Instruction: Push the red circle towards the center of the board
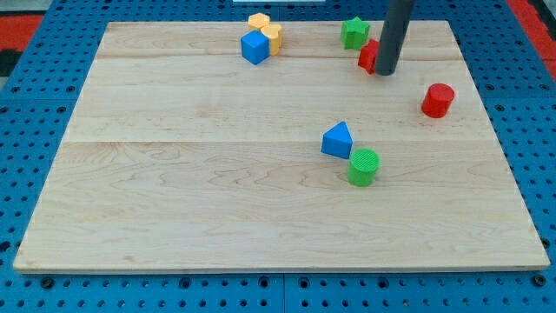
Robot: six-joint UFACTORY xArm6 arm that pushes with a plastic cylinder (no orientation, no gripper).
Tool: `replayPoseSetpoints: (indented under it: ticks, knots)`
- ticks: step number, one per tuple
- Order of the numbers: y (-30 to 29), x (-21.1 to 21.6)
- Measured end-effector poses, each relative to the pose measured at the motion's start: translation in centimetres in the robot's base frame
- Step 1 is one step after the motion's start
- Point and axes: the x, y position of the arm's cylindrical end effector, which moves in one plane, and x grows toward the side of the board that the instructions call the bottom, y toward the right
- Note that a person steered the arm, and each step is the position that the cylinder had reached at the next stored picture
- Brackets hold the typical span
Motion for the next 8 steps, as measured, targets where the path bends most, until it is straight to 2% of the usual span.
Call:
replayPoseSetpoints:
  ticks: [1,2,3,4,6,7,8]
  knots:
    - [-1.3,-2.0]
    - [-2.2,0.3]
    - [6.4,3.4]
    - [15.2,2.8]
    - [14.2,9.5]
    - [12.0,10.1]
    - [7.3,7.3]
